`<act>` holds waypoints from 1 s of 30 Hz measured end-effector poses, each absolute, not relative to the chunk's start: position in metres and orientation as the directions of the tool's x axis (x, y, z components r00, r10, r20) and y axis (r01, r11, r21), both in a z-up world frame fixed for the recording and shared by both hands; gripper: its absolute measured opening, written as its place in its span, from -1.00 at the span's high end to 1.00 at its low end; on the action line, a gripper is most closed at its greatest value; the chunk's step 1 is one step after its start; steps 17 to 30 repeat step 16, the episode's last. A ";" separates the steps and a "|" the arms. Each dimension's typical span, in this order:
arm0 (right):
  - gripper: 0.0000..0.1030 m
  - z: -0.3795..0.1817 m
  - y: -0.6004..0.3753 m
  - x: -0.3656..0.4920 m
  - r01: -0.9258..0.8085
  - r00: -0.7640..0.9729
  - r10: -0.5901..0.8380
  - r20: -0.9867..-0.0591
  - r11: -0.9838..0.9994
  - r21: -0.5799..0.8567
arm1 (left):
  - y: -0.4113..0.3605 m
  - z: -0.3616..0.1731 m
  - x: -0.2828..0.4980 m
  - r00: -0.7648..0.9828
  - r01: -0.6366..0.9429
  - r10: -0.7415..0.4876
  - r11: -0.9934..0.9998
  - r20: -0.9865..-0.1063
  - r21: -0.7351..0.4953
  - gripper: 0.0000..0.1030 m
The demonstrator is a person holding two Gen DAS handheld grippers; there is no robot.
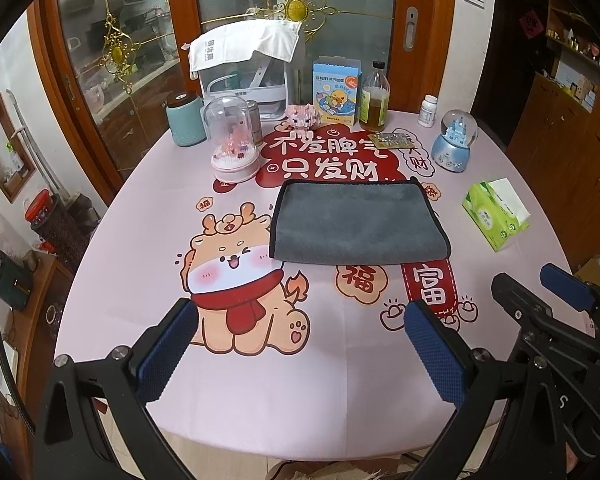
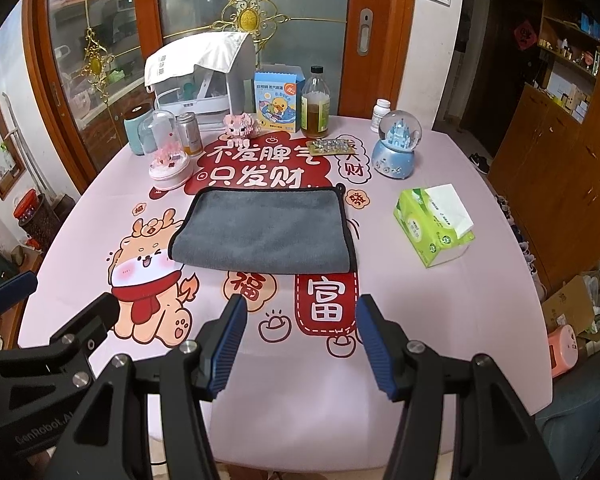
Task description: Fold towel
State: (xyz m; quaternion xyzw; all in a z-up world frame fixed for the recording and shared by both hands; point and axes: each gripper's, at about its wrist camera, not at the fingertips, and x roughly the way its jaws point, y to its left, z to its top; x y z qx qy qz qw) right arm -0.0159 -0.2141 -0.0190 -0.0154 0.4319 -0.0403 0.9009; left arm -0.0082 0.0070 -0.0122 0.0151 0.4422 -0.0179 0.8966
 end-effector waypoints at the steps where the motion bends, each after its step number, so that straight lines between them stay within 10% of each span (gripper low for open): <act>1: -0.10 -0.019 -0.214 -0.017 0.060 0.624 -0.086 -0.777 0.996 -0.063 | 0.007 -0.012 -0.008 0.609 0.046 -0.018 0.999 -0.793 0.012 -0.99; 30: -0.10 -0.020 -0.214 -0.016 0.059 0.624 -0.085 -0.777 0.996 -0.061 | 0.006 -0.012 -0.007 0.607 0.045 -0.018 0.999 -0.794 0.012 -0.98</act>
